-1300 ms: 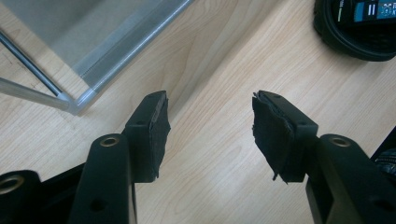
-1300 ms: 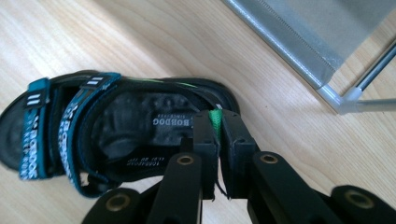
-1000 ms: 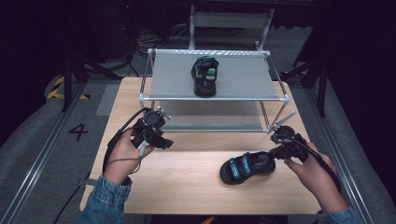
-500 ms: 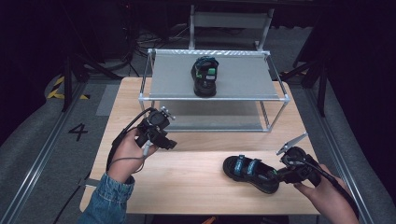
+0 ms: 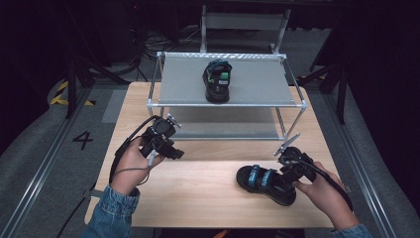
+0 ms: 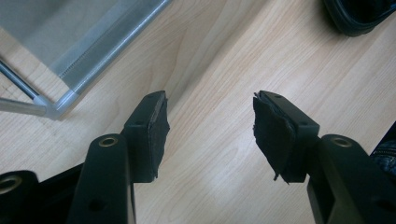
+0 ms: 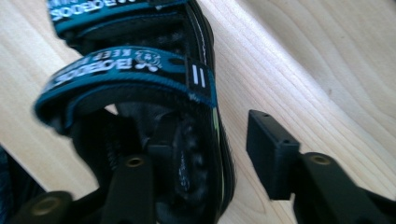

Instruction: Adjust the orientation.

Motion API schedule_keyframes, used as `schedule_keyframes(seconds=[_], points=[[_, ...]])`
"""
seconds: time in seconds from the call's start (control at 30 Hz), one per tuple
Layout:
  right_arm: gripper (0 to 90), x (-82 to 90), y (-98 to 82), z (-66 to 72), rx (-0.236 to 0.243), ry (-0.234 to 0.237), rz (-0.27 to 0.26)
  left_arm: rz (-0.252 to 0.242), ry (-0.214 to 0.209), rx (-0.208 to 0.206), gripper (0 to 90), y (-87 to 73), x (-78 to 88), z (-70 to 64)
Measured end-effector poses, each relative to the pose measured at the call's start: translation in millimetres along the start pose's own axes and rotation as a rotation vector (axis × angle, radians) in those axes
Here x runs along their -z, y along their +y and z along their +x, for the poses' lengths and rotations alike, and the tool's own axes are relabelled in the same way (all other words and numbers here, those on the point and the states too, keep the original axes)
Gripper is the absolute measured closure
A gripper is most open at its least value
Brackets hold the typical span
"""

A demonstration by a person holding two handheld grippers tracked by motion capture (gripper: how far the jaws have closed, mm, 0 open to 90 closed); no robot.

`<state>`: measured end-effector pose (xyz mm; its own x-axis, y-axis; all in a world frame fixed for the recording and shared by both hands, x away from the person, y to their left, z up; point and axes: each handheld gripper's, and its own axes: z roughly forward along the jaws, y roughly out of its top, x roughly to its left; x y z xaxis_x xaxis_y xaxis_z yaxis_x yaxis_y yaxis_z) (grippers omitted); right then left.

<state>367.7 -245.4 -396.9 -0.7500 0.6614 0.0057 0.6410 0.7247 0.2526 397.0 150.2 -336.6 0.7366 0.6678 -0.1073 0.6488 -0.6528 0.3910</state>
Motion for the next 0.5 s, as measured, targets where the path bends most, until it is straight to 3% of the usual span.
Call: schedule_keyframes(seconds=[0.13,0.17,0.23,0.33,0.5], points=[[78.4,-4.7,2.6,-0.4,-0.015,0.021,-0.007,0.005,0.003,0.004,45.4,-1.7,0.3,0.6],[81.2,-4.6,3.5,0.4,-0.014,0.008,-0.008,0.004,0.004,0.008,45.7,-2.6,0.1,0.7],[82.9,-4.0,4.7,0.9,-0.028,-0.009,-0.012,0.004,0.003,0.005,45.8,-2.8,-0.4,1.1],[84.0,-3.0,7.7,-1.9,-0.069,0.001,-0.012,0.015,0.003,0.01,46.8,-3.5,-2.0,0.9],[85.4,3.5,15.2,-12.0,-0.147,0.019,-0.076,0.012,0.001,0.007,47.2,-3.3,-2.8,1.4]])
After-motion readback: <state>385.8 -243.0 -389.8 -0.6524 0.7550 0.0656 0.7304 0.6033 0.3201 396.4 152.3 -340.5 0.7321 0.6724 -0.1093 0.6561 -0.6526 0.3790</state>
